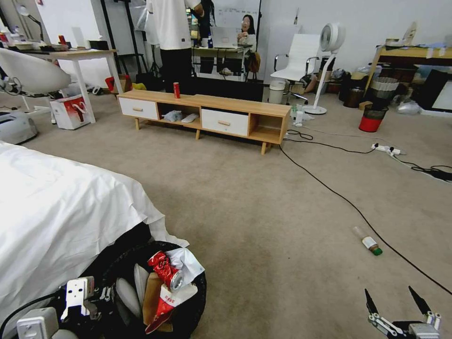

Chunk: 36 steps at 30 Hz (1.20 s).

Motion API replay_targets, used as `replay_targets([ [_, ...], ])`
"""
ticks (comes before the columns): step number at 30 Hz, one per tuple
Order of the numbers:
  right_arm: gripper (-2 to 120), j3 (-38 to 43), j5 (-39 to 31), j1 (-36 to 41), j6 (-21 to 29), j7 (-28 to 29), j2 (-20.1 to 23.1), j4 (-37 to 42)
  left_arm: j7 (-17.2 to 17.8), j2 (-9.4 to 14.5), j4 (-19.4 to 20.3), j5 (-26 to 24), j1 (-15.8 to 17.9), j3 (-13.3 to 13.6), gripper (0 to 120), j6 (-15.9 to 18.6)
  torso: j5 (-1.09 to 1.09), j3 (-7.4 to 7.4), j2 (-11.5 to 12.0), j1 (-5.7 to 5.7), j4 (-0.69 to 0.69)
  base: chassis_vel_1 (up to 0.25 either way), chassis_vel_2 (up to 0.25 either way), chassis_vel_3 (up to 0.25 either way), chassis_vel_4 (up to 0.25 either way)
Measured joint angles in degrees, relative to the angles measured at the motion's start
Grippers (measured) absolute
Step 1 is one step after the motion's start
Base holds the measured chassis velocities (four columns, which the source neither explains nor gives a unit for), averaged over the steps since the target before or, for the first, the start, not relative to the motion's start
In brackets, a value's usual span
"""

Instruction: Pick up the trash bin and place the garbage on the floor into it.

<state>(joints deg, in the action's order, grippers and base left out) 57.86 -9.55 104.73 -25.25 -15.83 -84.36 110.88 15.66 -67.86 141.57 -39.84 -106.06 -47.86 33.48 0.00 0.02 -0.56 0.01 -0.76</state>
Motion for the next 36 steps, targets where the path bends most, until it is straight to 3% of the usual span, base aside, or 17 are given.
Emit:
replay_targets([
  [36, 100, -0.42, 0.12, -0.07, 0.03, 0.09, -0.47, -0.1, 0.17, -0.03, -0.49, -0.14, 0.23, 0.3, 4, -0.2, 0.0, 0.0, 0.0, 0.0, 0.0, -0.007, -0.008, -0.007, -0.006],
])
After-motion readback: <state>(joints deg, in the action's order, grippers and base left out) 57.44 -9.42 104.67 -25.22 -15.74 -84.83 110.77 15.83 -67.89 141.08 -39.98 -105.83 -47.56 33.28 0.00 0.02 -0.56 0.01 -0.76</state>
